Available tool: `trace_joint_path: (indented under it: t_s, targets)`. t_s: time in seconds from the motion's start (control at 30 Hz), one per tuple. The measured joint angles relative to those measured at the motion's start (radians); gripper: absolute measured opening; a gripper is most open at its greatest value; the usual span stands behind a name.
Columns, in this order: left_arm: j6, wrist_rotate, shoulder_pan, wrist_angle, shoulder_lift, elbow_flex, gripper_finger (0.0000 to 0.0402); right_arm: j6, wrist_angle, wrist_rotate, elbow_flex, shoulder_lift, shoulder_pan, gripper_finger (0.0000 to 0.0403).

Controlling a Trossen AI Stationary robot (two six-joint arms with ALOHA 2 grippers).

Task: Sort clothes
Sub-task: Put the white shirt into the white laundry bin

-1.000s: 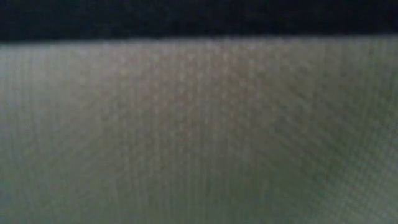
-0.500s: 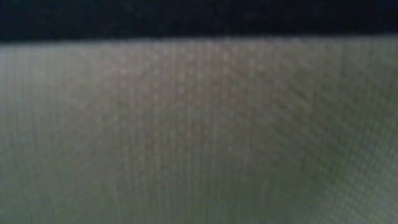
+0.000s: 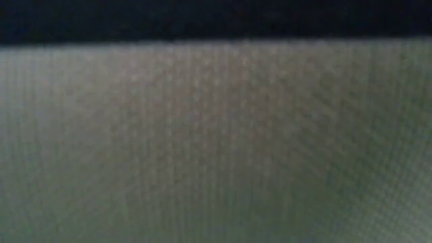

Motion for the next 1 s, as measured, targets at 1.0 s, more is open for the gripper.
trace_joint_path:
  t_s: [1.0]
  targets:
    - [0.0, 0.001, 0.0, 0.007, -0.083, 0.0, 0.0, 0.014, 0.109, -0.655, 0.036, 0.224, -0.168, 0.0172]
